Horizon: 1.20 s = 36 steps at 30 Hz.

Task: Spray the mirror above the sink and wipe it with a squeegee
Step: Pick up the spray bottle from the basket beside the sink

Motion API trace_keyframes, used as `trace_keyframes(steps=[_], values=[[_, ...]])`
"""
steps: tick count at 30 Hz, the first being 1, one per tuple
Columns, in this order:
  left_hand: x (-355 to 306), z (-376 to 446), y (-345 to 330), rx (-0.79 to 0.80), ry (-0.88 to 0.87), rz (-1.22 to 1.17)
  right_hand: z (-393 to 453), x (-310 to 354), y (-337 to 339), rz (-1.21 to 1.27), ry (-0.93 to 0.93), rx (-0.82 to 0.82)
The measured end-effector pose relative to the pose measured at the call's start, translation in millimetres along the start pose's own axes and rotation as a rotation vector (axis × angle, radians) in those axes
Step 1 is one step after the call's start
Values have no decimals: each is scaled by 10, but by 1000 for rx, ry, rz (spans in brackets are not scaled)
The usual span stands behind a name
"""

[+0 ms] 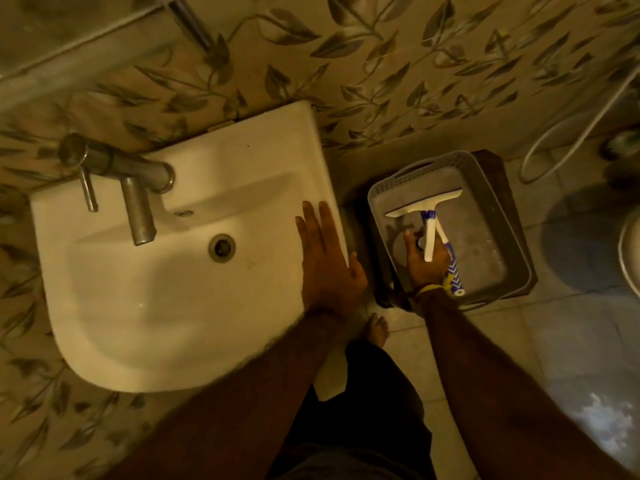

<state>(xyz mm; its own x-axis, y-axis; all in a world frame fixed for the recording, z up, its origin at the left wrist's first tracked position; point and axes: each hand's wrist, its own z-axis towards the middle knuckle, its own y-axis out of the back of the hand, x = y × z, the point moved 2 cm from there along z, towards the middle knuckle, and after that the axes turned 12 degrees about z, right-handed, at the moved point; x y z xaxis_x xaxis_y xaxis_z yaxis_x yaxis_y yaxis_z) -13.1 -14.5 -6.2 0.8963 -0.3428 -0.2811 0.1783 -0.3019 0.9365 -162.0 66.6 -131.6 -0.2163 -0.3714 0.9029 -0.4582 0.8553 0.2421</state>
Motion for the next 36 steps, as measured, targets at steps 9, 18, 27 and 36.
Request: trace_keyframes(steps=[9,18,27,36], values=[[63,7,-83,-16,-51,4,-392,548,253,1,248,-54],[36,-26,323,155,-64,56,-1454,1681,578,109,474,-81],[445,-319,2224,-331,-606,-336,-2439,3334,-19,248,715,5],[1267,-166,4601,-1044,-781,-195,-3650,5151,-1025,328,1115,303]])
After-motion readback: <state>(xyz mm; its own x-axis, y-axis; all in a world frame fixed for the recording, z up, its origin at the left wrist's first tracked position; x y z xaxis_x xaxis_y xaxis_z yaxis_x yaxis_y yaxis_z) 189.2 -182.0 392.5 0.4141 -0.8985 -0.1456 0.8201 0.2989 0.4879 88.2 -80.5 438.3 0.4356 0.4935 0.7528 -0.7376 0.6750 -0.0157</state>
